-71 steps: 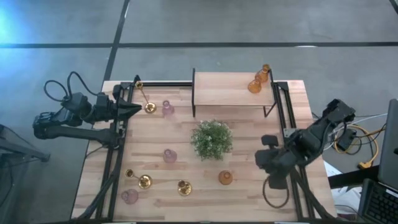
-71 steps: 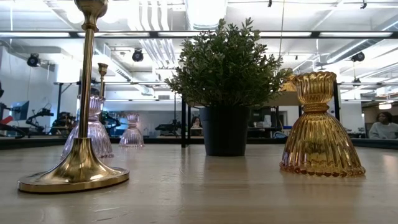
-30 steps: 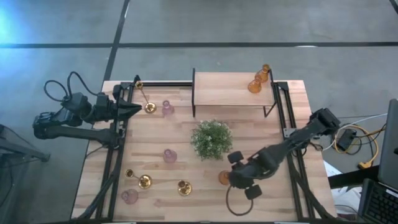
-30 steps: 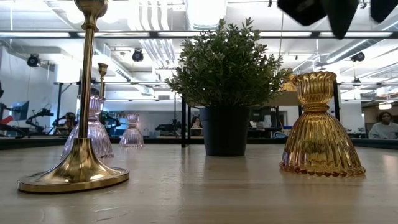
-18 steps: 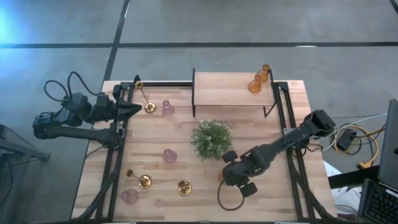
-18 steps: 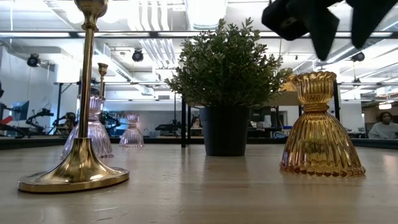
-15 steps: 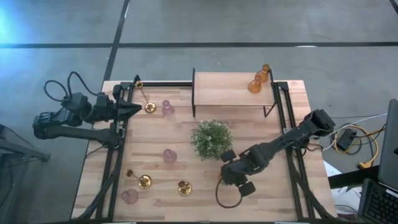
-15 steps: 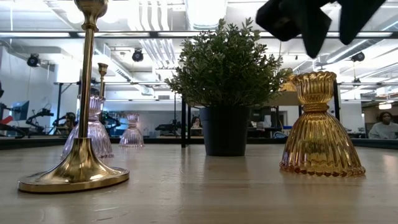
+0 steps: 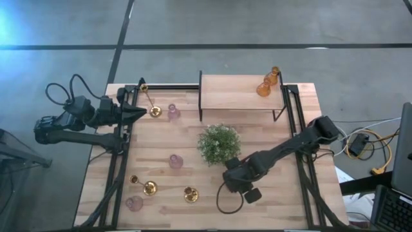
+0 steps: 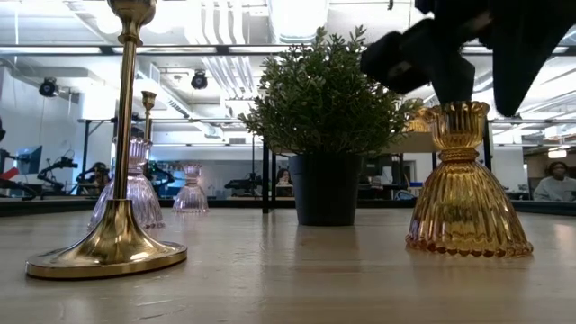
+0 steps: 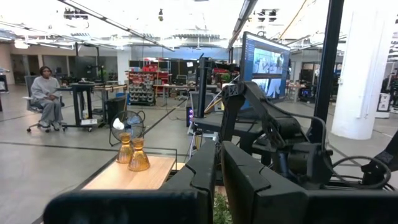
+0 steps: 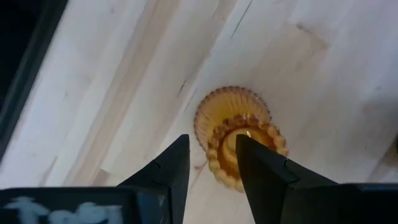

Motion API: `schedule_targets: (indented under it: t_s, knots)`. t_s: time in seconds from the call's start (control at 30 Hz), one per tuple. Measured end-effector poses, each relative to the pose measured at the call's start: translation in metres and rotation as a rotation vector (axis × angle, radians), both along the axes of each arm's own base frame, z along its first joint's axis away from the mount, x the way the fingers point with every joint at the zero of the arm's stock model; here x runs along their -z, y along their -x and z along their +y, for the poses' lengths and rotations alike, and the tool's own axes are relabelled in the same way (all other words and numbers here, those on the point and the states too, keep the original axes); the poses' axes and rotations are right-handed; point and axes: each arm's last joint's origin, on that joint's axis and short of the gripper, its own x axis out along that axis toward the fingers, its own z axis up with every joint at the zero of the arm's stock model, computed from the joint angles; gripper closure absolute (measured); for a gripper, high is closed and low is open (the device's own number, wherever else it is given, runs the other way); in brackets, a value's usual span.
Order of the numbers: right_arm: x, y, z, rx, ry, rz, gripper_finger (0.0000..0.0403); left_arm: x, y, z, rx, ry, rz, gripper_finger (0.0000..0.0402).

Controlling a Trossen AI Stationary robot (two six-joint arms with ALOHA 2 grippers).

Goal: Pick & Place candle stick holders
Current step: Put the orange candle holder on the shelf

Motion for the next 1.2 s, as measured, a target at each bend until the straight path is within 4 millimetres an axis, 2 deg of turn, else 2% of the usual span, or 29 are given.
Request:
schedule_targets:
  t_s: [0.2, 0.4, 0.57, 0.7, 0.83, 0.97, 1.2]
  knots:
    - [0.007, -0.001, -0.003, 0.004, 0.018, 0.025, 0.0311, 0.0, 0.0, 0.0, 0.0, 0.0, 0.0, 0.0371]
    - [0.005, 0.003, -0.005, -0.002, 0.036, 0.034, 0.0372, 0.0, 0.0, 0.0, 0.0, 0.0, 0.0, 0.0371]
    - [0.005, 0.006, -0.007, -0.002, 0.047, 0.065, 0.0373, 0.0, 0.0, 0.0, 0.0, 0.0, 0.0, 0.0371]
    - [-0.003, 0.016, -0.011, 0.014, 0.088, 0.175, 0.0374, 0.0, 0.0, 0.0, 0.0, 0.0, 0.0, 0.0371]
    - [-0.024, 0.024, -0.015, 0.049, 0.077, 0.201, 0.039, 0.0, 0.0, 0.0, 0.0, 0.0, 0.0, 0.0371]
    - [-0.056, 0.036, -0.021, 0.096, 0.058, 0.168, 0.039, 0.0, 0.0, 0.0, 0.0, 0.0, 0.001, 0.0371]
    - [-0.115, 0.066, -0.049, 0.221, 0.092, 0.058, 0.039, 0.001, 0.0, 0.0, 0.001, 0.0, 0.005, 0.0371]
